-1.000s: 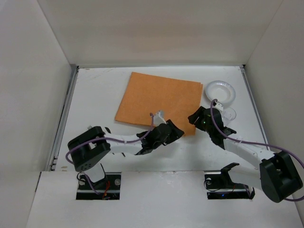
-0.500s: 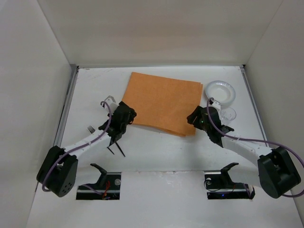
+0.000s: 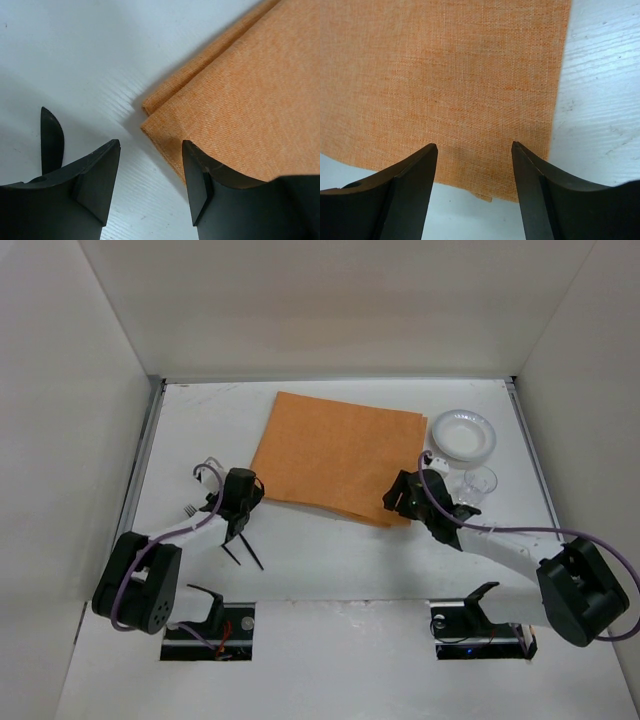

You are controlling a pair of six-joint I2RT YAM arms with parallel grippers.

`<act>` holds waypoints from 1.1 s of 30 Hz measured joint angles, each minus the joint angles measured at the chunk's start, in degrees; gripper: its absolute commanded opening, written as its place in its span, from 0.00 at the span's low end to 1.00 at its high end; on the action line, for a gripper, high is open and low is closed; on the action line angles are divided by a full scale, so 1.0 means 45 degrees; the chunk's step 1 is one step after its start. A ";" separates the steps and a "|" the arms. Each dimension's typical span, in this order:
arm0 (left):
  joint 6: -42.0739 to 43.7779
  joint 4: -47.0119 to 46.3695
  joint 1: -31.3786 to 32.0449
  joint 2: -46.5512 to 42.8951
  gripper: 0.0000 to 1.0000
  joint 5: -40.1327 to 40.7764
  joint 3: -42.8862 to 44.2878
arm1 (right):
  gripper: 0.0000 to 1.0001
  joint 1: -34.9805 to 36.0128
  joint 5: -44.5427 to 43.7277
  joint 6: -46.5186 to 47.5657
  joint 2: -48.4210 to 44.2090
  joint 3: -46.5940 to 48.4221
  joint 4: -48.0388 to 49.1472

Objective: Set the dinner table for one person

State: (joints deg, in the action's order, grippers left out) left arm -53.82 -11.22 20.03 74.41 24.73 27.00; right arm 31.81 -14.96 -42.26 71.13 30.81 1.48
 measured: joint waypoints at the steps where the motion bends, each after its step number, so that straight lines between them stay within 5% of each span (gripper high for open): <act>1: 0.0034 -0.0053 -0.0068 0.0214 0.50 -0.0049 0.0005 | 0.68 0.0087 -0.0019 0.0010 0.0000 0.0000 -0.0019; 7: 0.0262 -0.0758 -0.0228 0.1175 0.12 -0.0107 0.0233 | 0.66 0.0325 -0.0092 0.0010 0.0219 0.0053 -0.0223; 13: 0.0282 -0.1020 -0.0389 0.1044 0.03 -0.0248 0.0058 | 0.64 0.0379 -0.0165 0.0117 0.0214 0.0053 -0.0384; 22: 0.0282 -0.0073 -0.0393 -0.2322 0.02 -0.0398 -0.1151 | 0.66 0.0952 -0.0452 0.0418 0.0214 0.0306 -0.1141; 29: 0.0160 0.1651 0.0194 -0.4794 0.13 -0.0141 -0.1477 | 0.68 0.0937 -0.0903 0.0656 0.0097 0.0447 -0.1768; 33: 0.0189 0.2822 0.0311 -0.6664 0.27 0.0583 -0.1593 | 0.68 0.0923 -0.1103 0.0680 0.0223 0.0597 -0.2011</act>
State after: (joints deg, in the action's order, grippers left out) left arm -52.97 1.48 21.43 44.42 27.35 19.84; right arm 35.97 -19.92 -39.20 72.14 33.50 -7.57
